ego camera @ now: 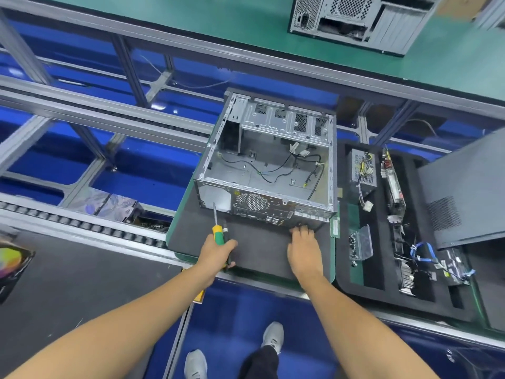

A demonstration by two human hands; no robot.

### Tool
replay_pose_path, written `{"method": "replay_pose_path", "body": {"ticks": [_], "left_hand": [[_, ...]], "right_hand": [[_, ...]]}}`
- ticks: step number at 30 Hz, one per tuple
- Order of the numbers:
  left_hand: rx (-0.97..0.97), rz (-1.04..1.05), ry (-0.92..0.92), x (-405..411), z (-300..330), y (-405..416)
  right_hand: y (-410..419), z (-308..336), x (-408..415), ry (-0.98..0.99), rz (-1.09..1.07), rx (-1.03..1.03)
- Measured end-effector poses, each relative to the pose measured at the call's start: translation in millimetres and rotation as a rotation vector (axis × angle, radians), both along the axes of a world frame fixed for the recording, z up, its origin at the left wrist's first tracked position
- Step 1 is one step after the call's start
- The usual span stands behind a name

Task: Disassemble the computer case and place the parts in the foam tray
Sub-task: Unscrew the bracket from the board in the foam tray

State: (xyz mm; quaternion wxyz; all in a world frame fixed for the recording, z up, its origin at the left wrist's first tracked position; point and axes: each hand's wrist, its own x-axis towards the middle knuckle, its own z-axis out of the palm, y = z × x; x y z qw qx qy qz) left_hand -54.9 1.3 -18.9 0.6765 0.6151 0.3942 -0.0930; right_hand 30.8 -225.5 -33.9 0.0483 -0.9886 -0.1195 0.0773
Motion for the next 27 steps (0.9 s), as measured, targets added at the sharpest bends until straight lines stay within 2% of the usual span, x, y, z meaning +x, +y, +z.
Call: {"method": "replay_pose_path", "body": {"ticks": [5, 8, 13, 15, 17, 21, 24, 27], "left_hand": [[0.056, -0.087, -0.023, -9.9, -4.1, 7.5], [0.075, -0.113, -0.048, -16.3, -10.5, 12.0], [0.076, -0.15, -0.07, -22.1, -15.5, 18.6], [0.082, -0.167, -0.077, -21.9, -16.8, 20.2], [0.091, -0.189, -0.084, -21.0, -17.0, 22.1], [0.135, -0.236, -0.081, -20.4, -17.7, 27.3], [0.18, -0.25, -0.065, -22.7, -16.7, 33.6], [0.287, -0.275, -0.069, -26.7, -14.1, 42.5]], "right_hand": [[-6.3, 0.1, 6.5, 0.007, 0.022, -0.128], [-5.8, 3.8, 8.9, 0.047, 0.054, -0.137], [-0.5, 7.9, 1.8, 0.05, 0.014, -0.072], [-6.3, 9.9, -3.3, -0.022, -0.034, -0.006], [-21.9, 12.6, -6.3, -0.115, -0.206, 0.109], [-70.8, 19.9, -1.0, -0.212, -0.681, 0.351], [-101.6, 22.4, 3.3, -0.197, -0.938, 0.366], [-108.9, 15.5, 2.8, -0.138, -1.053, 0.216]]}}
